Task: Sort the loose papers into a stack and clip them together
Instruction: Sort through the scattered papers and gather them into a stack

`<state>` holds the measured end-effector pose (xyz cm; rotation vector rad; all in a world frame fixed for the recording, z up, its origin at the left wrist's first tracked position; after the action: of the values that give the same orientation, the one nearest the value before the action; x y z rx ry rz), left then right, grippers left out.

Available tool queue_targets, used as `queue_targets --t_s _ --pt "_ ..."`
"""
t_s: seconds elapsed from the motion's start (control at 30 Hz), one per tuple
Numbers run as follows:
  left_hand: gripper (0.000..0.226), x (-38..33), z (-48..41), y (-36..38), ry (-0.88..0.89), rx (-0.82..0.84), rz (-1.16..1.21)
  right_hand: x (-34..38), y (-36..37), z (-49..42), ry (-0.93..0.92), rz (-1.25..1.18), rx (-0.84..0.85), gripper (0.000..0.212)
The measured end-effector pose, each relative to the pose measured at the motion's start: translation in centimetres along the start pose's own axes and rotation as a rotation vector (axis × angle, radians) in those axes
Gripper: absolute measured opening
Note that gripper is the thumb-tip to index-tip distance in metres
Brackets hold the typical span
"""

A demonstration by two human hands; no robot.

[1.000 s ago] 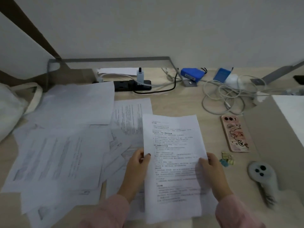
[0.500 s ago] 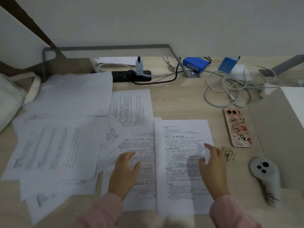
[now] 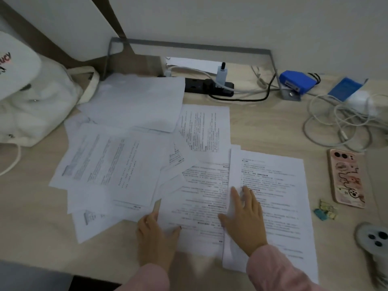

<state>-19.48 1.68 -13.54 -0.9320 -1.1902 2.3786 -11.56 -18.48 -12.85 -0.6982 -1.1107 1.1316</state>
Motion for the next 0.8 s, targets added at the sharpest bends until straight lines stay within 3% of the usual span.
queue_targets --t_s 0.17,0.27,0.47,0.7,0.8 --pt "0.060 -0.2 -0.1 0.0 -0.083 0.087 0.168 -0.3 0.2 -0.2 -0.010 0.054 0.067 0.076" --pt "0.045 -0.3 -0.1 0.0 -0.072 0.116 0.122 -0.5 0.5 -0.2 -0.012 0.095 0.023 0.068" --pt "0.077 -0.7 0.7 -0.3 -0.070 -0.011 0.034 -0.8 0.6 -0.3 -0.011 0.121 -0.007 0.063" --pt "0.025 -1.6 0.6 0.1 -0.052 0.173 0.200 -0.9 0.8 -0.2 -0.020 0.084 0.045 0.064" --pt "0.010 -2.7 1.1 -0.8 -0.025 0.302 0.427 -0.8 0.2 -0.2 -0.030 0.008 0.028 0.070"
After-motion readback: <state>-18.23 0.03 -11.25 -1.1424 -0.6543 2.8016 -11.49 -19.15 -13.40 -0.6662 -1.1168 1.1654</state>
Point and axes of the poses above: each hand's wrist, its own z-axis away from the middle knuckle, its own y-axis out of the palm, x = y × z, the point moved 4 cm from there along -z, towards the middle knuckle, and after that the axes turned 1 degree about z, right-handed, at the moved point
